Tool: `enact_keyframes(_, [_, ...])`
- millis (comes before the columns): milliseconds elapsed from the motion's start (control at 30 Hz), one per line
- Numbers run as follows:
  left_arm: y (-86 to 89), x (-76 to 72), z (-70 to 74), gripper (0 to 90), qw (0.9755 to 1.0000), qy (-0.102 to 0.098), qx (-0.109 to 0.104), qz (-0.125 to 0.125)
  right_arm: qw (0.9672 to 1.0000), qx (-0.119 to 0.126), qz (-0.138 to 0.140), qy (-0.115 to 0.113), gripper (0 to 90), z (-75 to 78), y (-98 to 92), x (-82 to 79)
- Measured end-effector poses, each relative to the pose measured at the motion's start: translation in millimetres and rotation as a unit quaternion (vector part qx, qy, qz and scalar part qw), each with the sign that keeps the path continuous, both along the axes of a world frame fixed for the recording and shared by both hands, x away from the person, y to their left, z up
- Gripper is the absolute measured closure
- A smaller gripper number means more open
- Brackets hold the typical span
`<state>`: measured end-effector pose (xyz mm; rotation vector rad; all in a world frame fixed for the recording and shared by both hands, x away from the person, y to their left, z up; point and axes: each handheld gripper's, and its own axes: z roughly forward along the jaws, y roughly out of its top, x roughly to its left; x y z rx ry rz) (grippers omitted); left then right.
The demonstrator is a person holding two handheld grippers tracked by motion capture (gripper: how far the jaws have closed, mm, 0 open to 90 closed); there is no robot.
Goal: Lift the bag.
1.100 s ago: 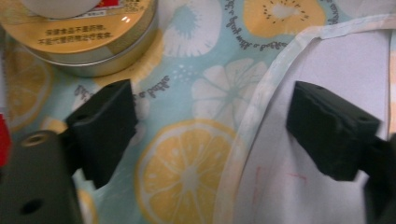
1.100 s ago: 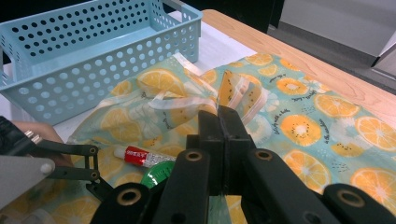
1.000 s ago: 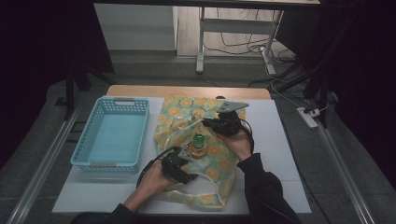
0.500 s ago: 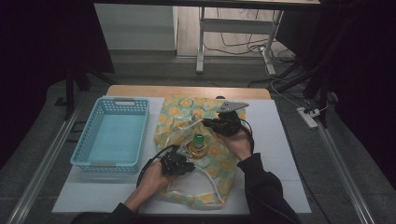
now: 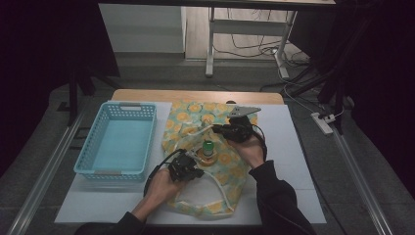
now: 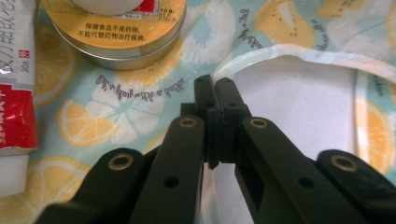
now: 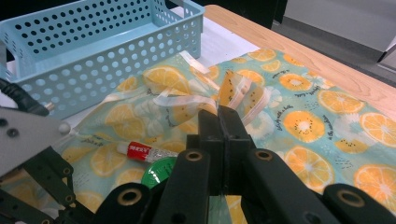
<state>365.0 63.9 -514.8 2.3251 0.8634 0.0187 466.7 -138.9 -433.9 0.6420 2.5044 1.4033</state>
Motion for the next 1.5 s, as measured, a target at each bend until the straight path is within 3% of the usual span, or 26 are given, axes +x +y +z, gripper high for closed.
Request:
enact_keyframes(167, [4.0, 0.5, 9.0, 89.7, 0.9999, -0.002, -0.015, -0.002, 1.0, -0.002, 0.005, 0.004, 90.0, 2.5, 1.1, -1.9])
enact_keyframes(400, [9.8, 3.1, 19.7, 89.8, 0.9995, -0.003, -0.031, 0.0, 0.9998, 0.013, 0.008, 0.015, 90.0, 10.1, -2.4, -2.3])
enact_keyframes(500, [14.3, 5.3, 24.4, 89.8, 0.9987, 0.004, -0.05, 0.002, 0.9996, 0.021, 0.007, 0.019, 90.0, 14.6, -4.7, -3.1])
enact_keyframes(867, [27.0, 9.1, 49.0, 89.8, 0.9967, -0.008, -0.08, 0.004, 0.9992, 0.024, 0.017, 0.028, 90.0, 22.8, -4.9, -6.0])
enact_keyframes(1133, [31.2, 14.9, 69.3, 89.8, 0.9958, -0.003, -0.091, -0.006, 0.9995, 0.01, 0.026, 0.018, 90.0, 36.2, 1.2, -9.5])
enact_keyframes(1500, [41.4, 28.2, 107.7, 89.8, 0.9945, -0.019, -0.103, -0.008, 0.9989, 0.009, 0.042, 0.02, 90.0, 51.5, 6.9, -11.9])
